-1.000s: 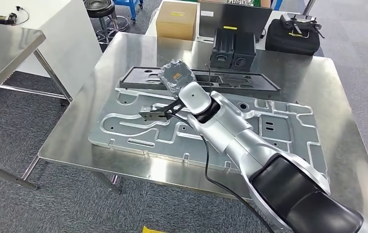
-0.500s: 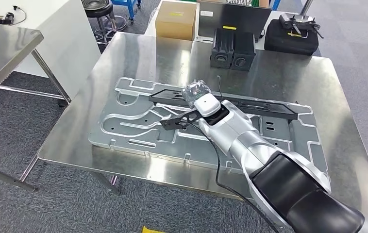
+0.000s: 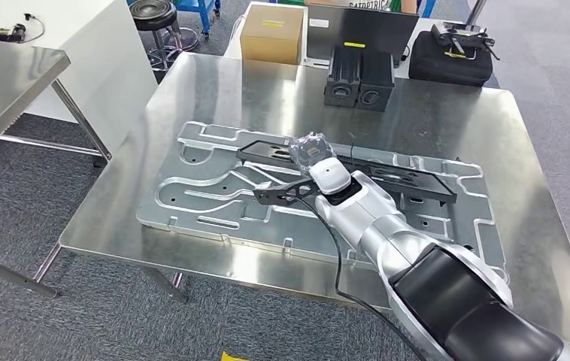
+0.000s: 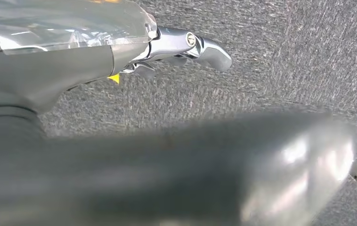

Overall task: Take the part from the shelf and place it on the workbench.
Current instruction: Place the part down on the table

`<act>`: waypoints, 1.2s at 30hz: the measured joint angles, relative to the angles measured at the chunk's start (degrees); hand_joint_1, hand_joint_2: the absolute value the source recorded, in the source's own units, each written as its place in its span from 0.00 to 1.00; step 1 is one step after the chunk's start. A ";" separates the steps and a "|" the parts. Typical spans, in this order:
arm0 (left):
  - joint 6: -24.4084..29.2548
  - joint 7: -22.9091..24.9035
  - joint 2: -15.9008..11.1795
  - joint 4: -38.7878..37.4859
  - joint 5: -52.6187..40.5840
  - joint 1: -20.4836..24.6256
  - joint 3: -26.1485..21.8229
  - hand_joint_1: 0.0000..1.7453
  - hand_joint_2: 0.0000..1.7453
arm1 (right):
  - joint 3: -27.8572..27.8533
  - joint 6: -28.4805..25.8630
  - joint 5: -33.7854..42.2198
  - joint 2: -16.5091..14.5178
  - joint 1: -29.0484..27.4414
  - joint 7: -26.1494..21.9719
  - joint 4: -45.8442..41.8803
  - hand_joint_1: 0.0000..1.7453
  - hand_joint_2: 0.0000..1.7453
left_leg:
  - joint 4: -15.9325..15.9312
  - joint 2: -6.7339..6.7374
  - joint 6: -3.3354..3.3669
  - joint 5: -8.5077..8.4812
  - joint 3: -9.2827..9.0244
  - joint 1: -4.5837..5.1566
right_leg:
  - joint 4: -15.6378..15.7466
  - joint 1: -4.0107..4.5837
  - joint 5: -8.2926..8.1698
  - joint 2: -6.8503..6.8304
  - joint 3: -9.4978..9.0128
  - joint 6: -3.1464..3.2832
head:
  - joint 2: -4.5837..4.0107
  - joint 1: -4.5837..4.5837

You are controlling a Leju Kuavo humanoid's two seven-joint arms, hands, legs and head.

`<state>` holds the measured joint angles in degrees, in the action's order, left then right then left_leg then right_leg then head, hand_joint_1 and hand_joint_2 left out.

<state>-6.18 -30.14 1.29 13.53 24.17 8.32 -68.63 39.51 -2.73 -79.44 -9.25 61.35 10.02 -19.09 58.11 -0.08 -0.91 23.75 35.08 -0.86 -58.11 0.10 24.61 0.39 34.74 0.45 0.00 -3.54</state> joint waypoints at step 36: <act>1.90 -0.18 0.09 0.00 0.00 -1.89 -0.26 0.00 0.00 | -7.24 -20.89 2.20 -4.82 -5.54 -7.92 -9.32 0.00 0.00 | 9.63 0.34 -0.84 5.94 3.59 0.01 | 0.78 -0.25 0.06 -0.11 -0.98 1.29 | 0.00 -0.01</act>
<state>-4.28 -30.32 1.38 13.53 24.17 6.43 -68.89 32.27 -23.62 -77.24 -14.06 55.81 2.10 -28.41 67.74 0.26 -1.75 29.69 38.67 -0.84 -57.33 -0.15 24.68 0.28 33.76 1.74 0.00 -3.55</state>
